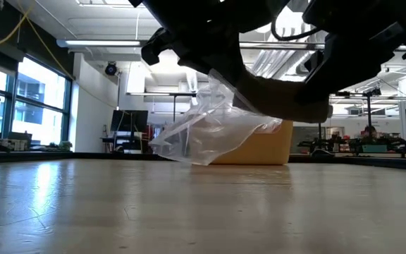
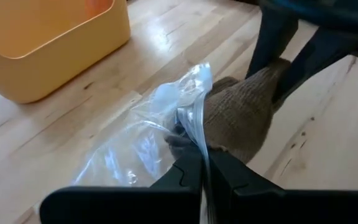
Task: Roll bandage
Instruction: Put the brown bandage into the transparent zip bag
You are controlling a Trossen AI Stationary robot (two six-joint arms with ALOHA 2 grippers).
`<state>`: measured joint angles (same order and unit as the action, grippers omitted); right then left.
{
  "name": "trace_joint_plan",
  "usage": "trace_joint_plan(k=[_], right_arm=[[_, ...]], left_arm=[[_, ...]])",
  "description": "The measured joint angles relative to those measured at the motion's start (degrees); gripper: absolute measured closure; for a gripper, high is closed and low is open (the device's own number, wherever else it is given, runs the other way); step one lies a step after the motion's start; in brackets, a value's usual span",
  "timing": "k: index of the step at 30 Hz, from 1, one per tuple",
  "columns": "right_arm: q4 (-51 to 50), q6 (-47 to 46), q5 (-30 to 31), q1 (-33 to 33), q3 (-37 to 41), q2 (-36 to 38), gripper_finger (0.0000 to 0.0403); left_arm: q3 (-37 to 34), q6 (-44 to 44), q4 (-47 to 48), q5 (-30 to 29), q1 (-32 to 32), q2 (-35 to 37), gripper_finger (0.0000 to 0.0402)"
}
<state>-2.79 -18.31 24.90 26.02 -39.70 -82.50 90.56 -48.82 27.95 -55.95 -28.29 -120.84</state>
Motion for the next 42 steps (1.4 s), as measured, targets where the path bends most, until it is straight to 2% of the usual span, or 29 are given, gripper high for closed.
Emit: trace_joint_plan(k=[4,8,14,18,28,32,36,42], right_arm=[[-2.9,-4.4,2.0,-0.9,0.0,-0.1,0.0369],[-3.8,-7.6,1.6,-2.0,0.0,-0.1,0.0369],[4.6,-5.1,0.0,-2.5,-0.2,-0.1,0.0369],[5.1,-6.3,-0.7,-3.5,-2.5,-0.3,0.0368],[5.2,-13.1,-2.2,-7.2,-4.0,-0.3,0.0318],[5.3,-11.3,-6.2,-7.3,-4.0,-0.3,0.0275],[5.7,-8.8,-7.0,-6.5,-4.0,0.0,0.0229],[5.1,-14.6,-5.3,-5.1,-4.0,3.6,0.0216]], left_arm=[[0.1,0.1,-2.2,0.5,0.3,0.0,0.0401],[0.2,1.7,-3.5,0.9,0.3,0.0,0.0401],[0.1,4.0,-5.7,3.2,1.3,0.0,0.0401],[0.1,4.8,-6.3,3.0,1.4,0.0,0.0401],[0.1,4.2,-9.2,3.1,0.8,0.0,0.0401],[0.1,2.1,-9.2,3.6,0.1,0.0,0.0401],[0.1,-1.2,-8.4,3.6,-0.5,0.2,0.0402],[0.0,-4.6,-5.5,3.8,-1.4,3.0,0.0401]])
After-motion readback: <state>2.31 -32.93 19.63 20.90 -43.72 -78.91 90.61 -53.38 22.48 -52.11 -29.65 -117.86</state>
